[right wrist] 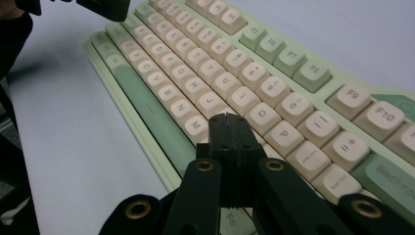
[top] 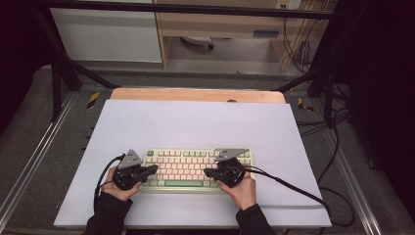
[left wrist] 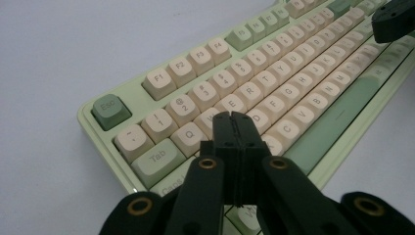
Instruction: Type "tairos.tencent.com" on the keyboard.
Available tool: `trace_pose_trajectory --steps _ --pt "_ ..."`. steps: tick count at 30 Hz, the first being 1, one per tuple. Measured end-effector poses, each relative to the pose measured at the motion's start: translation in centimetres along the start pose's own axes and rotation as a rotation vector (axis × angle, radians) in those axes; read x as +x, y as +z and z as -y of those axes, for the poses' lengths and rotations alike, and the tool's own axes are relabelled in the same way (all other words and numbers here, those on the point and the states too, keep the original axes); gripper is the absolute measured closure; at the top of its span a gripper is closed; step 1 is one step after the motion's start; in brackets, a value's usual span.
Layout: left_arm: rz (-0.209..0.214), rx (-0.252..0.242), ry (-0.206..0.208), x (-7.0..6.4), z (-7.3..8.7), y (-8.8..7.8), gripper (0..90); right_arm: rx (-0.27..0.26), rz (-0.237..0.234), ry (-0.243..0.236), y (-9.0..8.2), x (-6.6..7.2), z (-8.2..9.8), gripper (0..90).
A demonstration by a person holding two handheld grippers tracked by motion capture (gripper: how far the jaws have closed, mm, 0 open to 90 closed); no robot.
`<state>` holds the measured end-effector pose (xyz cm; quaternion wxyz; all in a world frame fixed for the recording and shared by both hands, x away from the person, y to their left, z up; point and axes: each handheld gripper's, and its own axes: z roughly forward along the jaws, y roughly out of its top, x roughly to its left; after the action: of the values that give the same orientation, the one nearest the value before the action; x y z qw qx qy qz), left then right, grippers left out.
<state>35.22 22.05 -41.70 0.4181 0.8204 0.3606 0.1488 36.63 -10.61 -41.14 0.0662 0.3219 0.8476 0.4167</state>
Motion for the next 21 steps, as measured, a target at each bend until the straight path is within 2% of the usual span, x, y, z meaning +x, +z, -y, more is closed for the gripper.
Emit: trace_pose_trajectory --steps 15,21 --pt "0.017 0.005 0.017 -1.1 -0.6 0.7 89.7 -0.012 0.010 0.033 -1.7 -1.3 1.6 90.0" --pt "0.030 0.015 0.030 -1.8 -0.9 1.3 89.7 -0.018 0.011 0.029 -2.0 -1.5 2.1 90.0"
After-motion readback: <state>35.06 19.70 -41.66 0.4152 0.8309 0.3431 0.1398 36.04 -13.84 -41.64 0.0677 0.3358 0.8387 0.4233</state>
